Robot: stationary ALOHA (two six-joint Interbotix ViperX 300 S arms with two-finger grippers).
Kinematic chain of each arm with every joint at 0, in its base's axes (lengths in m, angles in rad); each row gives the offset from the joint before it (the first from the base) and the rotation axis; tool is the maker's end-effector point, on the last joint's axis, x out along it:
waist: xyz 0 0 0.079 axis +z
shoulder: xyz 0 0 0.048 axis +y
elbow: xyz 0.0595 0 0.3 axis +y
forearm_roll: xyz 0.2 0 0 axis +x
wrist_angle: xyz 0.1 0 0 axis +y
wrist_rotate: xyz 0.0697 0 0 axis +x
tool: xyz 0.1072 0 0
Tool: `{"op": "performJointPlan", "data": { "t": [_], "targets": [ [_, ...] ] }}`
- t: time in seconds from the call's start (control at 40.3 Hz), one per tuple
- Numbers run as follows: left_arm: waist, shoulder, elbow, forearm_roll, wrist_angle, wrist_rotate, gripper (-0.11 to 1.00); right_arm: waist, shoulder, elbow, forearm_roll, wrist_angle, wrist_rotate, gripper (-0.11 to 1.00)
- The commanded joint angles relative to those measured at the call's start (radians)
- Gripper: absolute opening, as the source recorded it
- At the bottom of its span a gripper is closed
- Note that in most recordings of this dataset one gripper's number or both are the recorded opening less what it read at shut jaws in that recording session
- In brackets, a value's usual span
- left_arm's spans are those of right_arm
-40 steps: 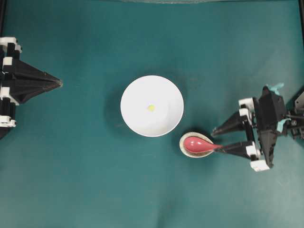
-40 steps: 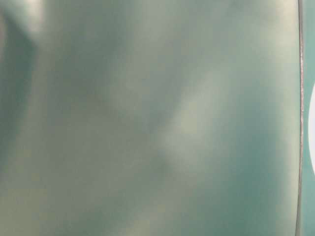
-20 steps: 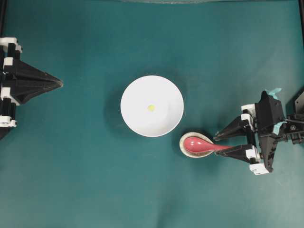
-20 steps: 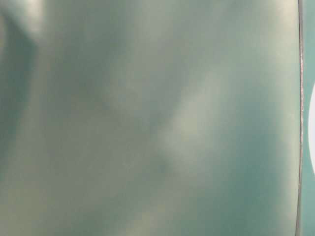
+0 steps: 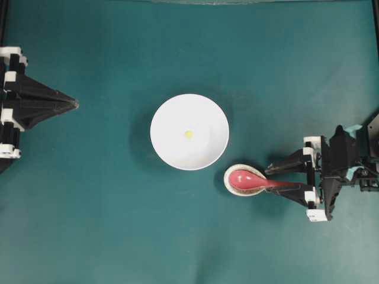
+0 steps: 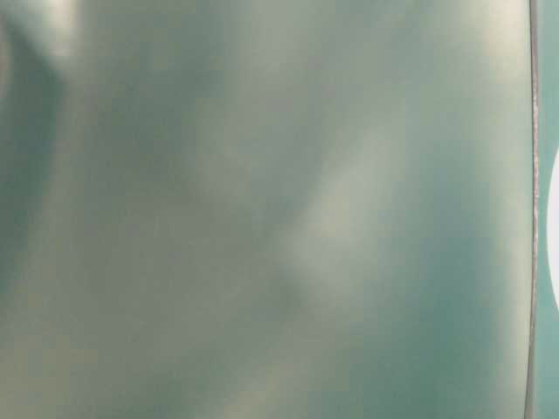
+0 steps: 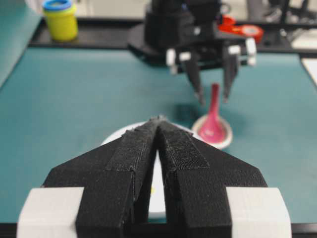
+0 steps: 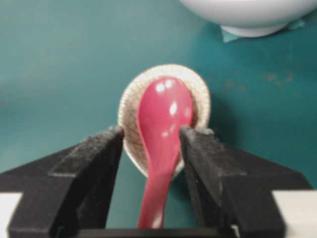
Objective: Scoop the yellow hexagonal prism block from the bowl with a spoon using the right arm.
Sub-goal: 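Lower the right gripper and close it on the pink spoon handle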
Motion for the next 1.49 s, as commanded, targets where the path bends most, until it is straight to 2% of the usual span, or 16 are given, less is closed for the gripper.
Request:
{"op": "performJointPlan", "data": {
  "t": [0.0, 0.124, 0.397, 0.695, 1.018, 1.465],
  "targets": [
    [0.003, 0.008, -0.020, 0.003, -0.005, 0.002, 0.05, 0.041, 0.032, -0.008, 0.057, -0.066, -0.002, 0.54],
    [0.003, 0.008, -0.018, 0.003, -0.005, 0.002, 0.05, 0.092, 0.086, -0.008, 0.104, -0.124, -0.002, 0.54],
    [0.003, 0.008, -0.018, 0.003, -0.005, 0.002, 0.05, 0.118, 0.175, -0.014, 0.130, -0.175, -0.002, 0.54],
    [0.003, 0.008, -0.018, 0.003, -0.005, 0.002, 0.05, 0.120, 0.189, -0.009, 0.137, -0.175, -0.011, 0.54],
    [0.003, 0.008, -0.017, 0.003, 0.006, 0.002, 0.05, 0.123, 0.189, -0.006, 0.137, -0.175, -0.035, 0.48],
    [0.003, 0.008, -0.017, 0.003, 0.008, 0.002, 0.05, 0.123, 0.189, -0.005, 0.133, -0.172, -0.055, 0.48]
  ]
}}
